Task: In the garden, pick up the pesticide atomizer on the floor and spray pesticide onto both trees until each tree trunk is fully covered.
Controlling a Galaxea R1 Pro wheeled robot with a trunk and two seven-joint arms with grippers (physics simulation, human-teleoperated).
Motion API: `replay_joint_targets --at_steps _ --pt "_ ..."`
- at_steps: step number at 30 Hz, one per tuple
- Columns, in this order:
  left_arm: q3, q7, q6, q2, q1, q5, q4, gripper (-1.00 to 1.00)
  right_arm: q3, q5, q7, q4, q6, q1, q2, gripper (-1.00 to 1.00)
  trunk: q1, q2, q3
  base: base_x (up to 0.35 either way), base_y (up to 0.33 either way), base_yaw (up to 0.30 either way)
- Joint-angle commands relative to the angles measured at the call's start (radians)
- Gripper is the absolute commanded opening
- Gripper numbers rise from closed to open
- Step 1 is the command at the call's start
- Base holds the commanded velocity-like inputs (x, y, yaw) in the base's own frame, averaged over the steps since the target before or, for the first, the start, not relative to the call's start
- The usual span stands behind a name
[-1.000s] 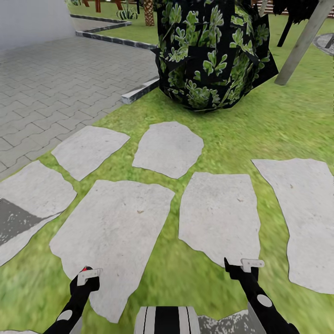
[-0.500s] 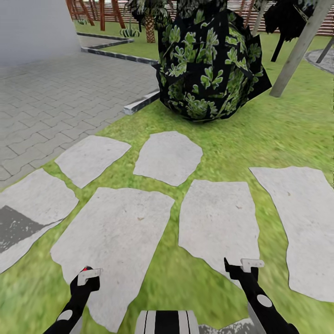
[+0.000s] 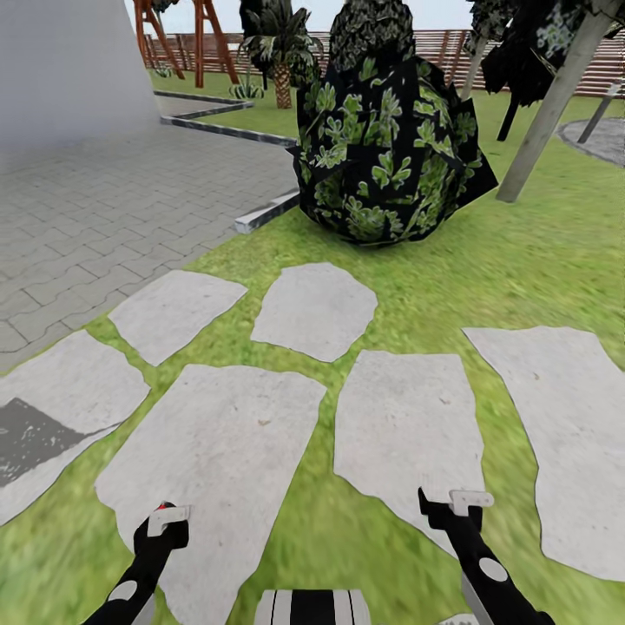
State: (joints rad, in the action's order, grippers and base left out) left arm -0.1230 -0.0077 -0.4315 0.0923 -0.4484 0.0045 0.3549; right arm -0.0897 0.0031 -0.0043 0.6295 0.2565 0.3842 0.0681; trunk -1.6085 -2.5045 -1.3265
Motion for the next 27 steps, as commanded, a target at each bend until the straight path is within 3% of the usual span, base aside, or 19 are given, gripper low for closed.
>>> replay_joint_targets --at_steps 1,11,19,27 --pt "0.008 0.002 0.003 -0.008 0.002 -0.002 -0.007 -1.0 -0.001 0.001 0.001 -0.016 0.058 -0.001 -0.002 1.0 0.0 0.0 0.004 0.0 0.0 0.0" --pt "0.001 0.006 0.01 -0.01 0.012 -0.002 -0.015 -1.0 -0.002 -0.001 0.001 -0.117 0.085 -0.002 -0.001 1.0 0.005 0.003 0.052 0.0 0.0 -0.175" --pt "-0.003 0.005 0.01 -0.008 0.011 0.006 -0.005 -1.0 -0.002 -0.002 0.001 -0.129 0.087 -0.002 -0.001 1.0 0.009 0.004 0.092 0.0 0.0 -0.226" --pt "0.001 0.005 0.01 -0.009 0.011 0.006 0.001 -1.0 -0.002 -0.002 0.002 -0.127 0.106 -0.002 -0.001 1.0 0.039 0.06 0.125 0.0 0.0 -0.234"
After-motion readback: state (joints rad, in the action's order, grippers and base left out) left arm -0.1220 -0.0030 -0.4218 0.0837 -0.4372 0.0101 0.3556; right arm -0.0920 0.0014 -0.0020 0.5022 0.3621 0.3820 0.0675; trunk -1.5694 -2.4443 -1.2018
